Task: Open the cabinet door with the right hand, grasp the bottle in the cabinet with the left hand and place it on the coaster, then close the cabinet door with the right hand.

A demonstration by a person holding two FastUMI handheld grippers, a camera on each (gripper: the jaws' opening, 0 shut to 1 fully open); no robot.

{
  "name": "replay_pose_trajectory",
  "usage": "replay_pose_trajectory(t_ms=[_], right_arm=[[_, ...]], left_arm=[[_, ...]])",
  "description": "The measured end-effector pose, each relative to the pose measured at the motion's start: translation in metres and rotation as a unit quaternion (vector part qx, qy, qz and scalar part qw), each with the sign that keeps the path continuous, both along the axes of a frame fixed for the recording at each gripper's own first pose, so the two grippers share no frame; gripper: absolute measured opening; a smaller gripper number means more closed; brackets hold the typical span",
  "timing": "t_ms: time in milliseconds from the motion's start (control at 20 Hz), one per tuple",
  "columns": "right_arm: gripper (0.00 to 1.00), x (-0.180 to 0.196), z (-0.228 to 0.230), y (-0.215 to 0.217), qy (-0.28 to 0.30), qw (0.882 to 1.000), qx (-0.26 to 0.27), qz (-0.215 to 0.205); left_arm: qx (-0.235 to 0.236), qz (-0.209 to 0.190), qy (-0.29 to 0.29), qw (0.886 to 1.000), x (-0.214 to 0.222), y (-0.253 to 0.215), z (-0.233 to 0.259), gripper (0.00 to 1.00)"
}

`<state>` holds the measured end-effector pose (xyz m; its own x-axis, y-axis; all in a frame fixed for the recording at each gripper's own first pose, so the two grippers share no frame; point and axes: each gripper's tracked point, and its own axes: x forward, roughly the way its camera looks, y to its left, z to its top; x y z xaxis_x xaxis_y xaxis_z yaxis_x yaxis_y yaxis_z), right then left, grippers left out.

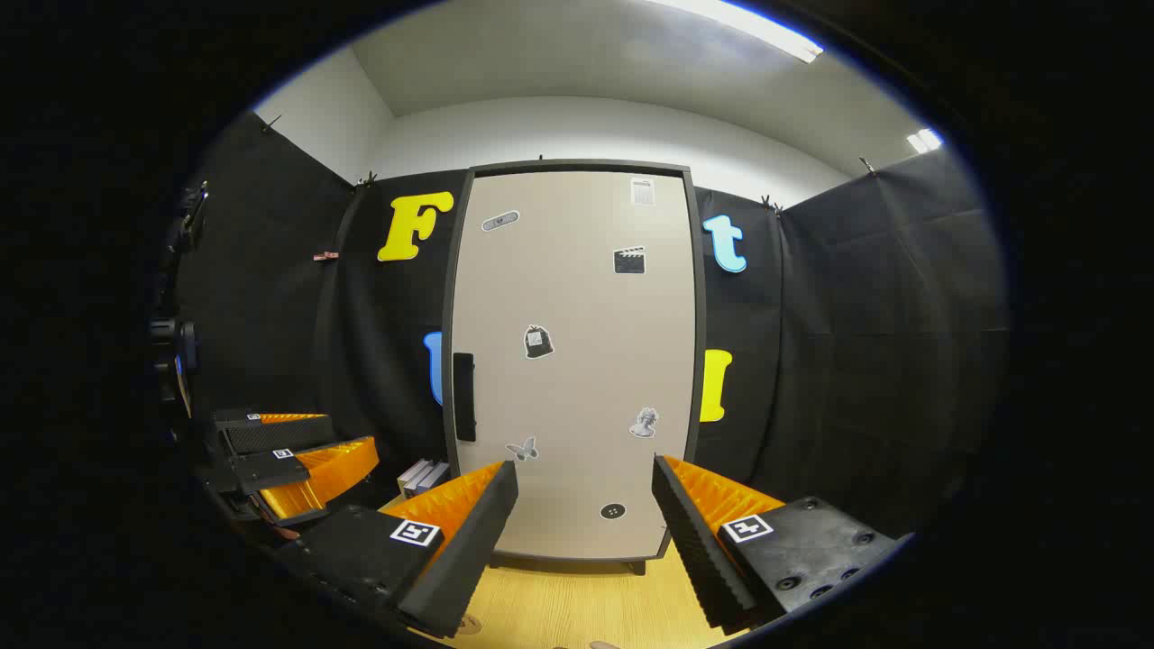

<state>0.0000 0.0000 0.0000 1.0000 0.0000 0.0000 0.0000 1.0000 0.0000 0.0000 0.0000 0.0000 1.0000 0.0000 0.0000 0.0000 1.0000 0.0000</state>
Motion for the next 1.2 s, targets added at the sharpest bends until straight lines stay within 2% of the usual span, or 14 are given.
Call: replay_pose_trajectory(t_ms=[1200], right_arm=[[0.97, 0.007, 0.003, 0.02, -0.004, 1.0, 0.0, 0.012]], left_arm=[[-0.004, 0.01, -0.002, 1.0, -0.003, 0.02, -0.002, 0.88]])
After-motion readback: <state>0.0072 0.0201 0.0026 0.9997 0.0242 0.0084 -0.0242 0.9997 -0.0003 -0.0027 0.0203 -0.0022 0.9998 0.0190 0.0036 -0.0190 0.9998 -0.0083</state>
